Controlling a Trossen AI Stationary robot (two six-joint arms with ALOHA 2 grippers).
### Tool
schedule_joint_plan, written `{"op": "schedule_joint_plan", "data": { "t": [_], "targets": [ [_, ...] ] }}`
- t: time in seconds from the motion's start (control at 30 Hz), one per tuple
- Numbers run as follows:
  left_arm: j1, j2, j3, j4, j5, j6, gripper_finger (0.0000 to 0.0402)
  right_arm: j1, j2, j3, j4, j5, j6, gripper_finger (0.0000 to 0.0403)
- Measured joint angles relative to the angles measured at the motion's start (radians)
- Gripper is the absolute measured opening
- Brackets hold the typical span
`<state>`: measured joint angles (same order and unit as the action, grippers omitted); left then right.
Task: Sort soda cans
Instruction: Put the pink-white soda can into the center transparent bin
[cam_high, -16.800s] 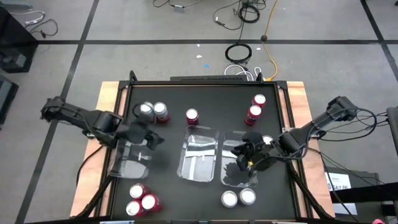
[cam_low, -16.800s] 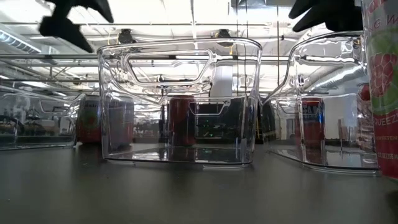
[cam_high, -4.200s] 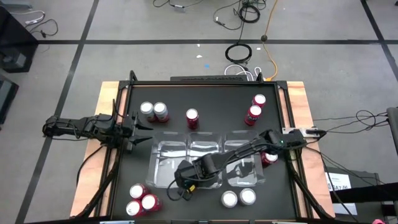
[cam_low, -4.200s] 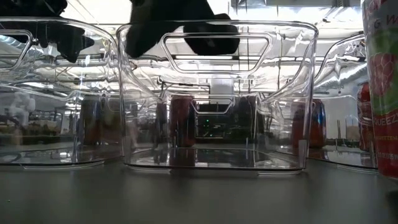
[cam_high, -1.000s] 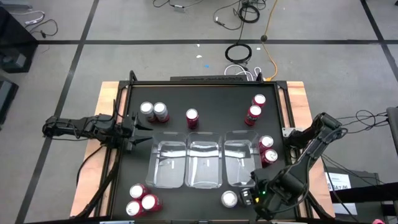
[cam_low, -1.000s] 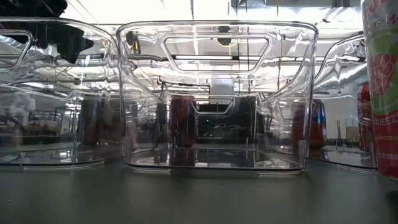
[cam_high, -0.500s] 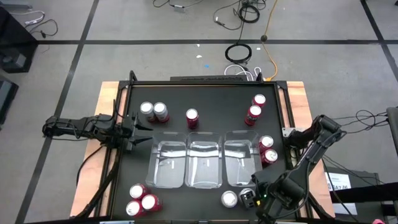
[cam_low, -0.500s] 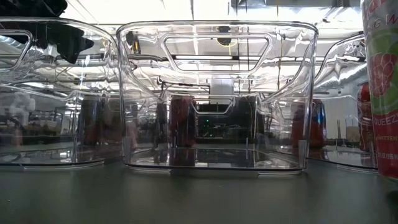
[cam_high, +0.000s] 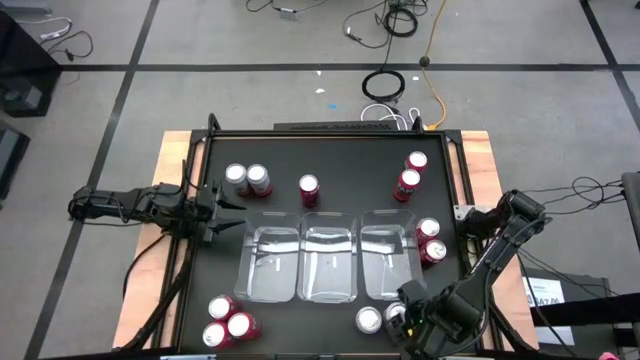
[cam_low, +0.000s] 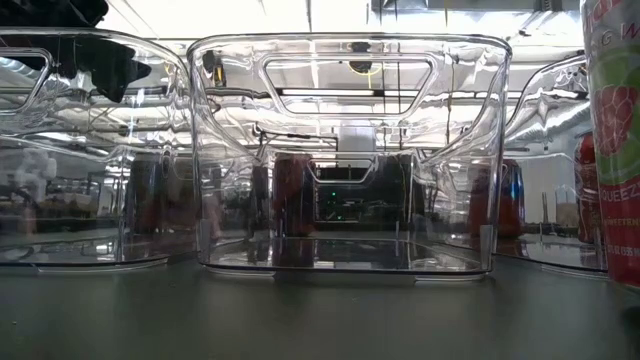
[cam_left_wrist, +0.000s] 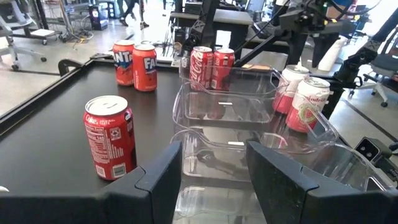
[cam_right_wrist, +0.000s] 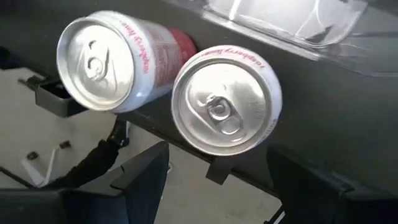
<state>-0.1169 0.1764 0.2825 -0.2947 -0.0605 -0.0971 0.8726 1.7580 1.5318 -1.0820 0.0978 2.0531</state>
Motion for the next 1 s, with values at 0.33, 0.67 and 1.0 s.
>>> {"op": "schedule_joint_plan", "data": {
  "t": [0.33, 0.67, 1.0],
  "targets": [
    [0.000, 0.000, 0.000, 0.000, 0.000, 0.000, 0.0190, 0.000, -0.001, 0.000, 0.023, -0.024, -0.052, 0.0265],
    [0.000, 0.000, 0.000, 0.000, 0.000, 0.000, 0.0190, 0.000, -0.001, 0.000, 0.030, -0.025, -0.057, 0.0265],
    [0.000, 0.000, 0.000, 0.000, 0.000, 0.000, 0.0190, 0.007, -0.009, 0.000, -0.004, -0.025, -0.016, 0.0279]
  ]
}}
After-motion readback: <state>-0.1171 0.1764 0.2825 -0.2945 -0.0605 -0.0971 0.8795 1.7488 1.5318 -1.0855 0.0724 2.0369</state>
